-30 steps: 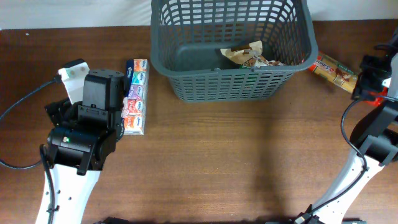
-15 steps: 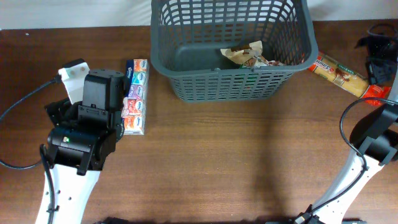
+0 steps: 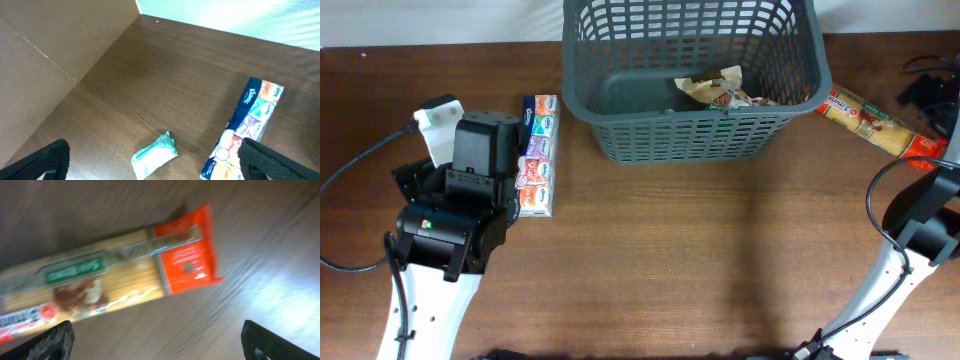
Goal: Pack container
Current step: 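Lower the right gripper onto the spaghetti pack and grasp it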
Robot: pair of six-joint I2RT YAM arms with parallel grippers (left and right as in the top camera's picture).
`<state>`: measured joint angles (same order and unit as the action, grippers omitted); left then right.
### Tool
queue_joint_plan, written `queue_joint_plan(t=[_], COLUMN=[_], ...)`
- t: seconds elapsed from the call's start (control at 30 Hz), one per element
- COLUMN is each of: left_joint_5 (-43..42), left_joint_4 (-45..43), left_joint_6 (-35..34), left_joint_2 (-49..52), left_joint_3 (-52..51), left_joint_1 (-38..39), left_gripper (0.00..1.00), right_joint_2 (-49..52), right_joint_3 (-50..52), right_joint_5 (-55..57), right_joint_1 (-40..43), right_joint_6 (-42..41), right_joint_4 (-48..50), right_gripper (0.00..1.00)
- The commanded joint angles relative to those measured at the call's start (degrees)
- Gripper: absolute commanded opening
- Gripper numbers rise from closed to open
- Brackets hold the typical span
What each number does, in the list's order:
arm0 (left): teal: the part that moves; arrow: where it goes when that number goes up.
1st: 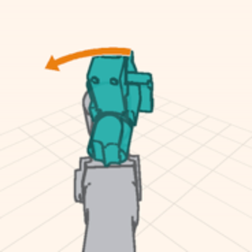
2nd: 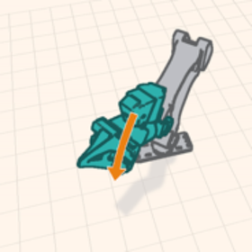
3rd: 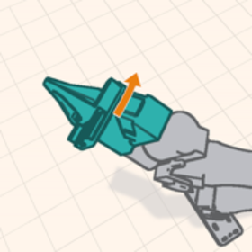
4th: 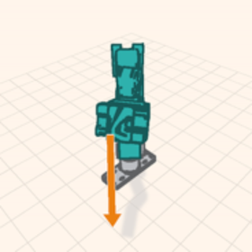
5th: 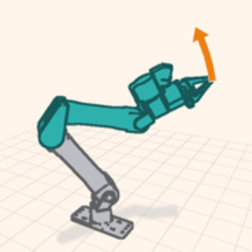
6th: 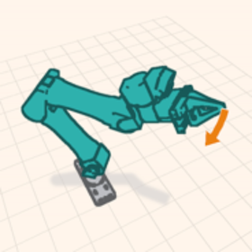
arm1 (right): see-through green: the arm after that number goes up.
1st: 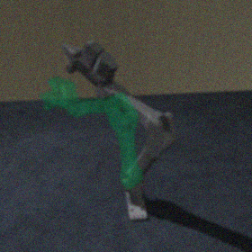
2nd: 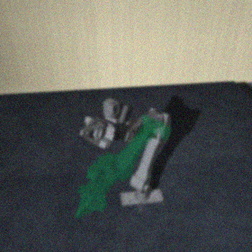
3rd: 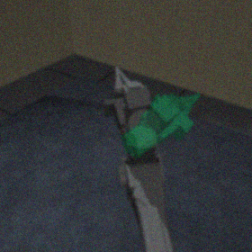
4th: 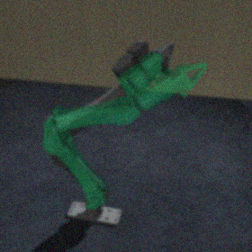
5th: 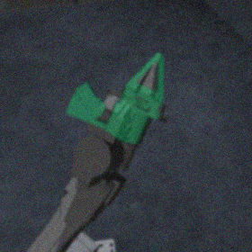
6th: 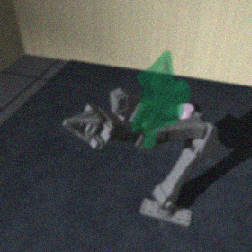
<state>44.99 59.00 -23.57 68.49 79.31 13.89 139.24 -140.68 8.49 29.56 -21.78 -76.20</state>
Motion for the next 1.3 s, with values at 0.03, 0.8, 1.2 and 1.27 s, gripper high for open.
queue_joint_plan(t=[0.03,0.8,1.2,1.27], left_joint_5=[0.2,0.2,0.2,0.2], left_joint_4=[0.1,0.1,0.1,0.1], left_joint_6=[-0.6,-0.6,-0.6,-0.6], left_joint_2=[0.2,0.2,0.2,0.2], left_joint_3=[0.8,0.8,0.8,0.8], left_joint_1=[-0.3,-0.3,-0.3,-0.3], left_gripper=[1.0,0.99,1.0,1.0], right_joint_2=[0.0,0.1,4.8,6.2], right_joint_3=[-0.9,2.8,5.9,5.9], right_joint_5=[6.1,-10.3,-10.7,-9.5], right_joint_1=[-0.3,-1.2,-1.1,-1.1], right_joint_6=[8.1,67.6,76.0,76.0], right_joint_4=[1.3,11.1,8.7,8.2], right_gripper=[0.99,0.99,0.99,0.99])
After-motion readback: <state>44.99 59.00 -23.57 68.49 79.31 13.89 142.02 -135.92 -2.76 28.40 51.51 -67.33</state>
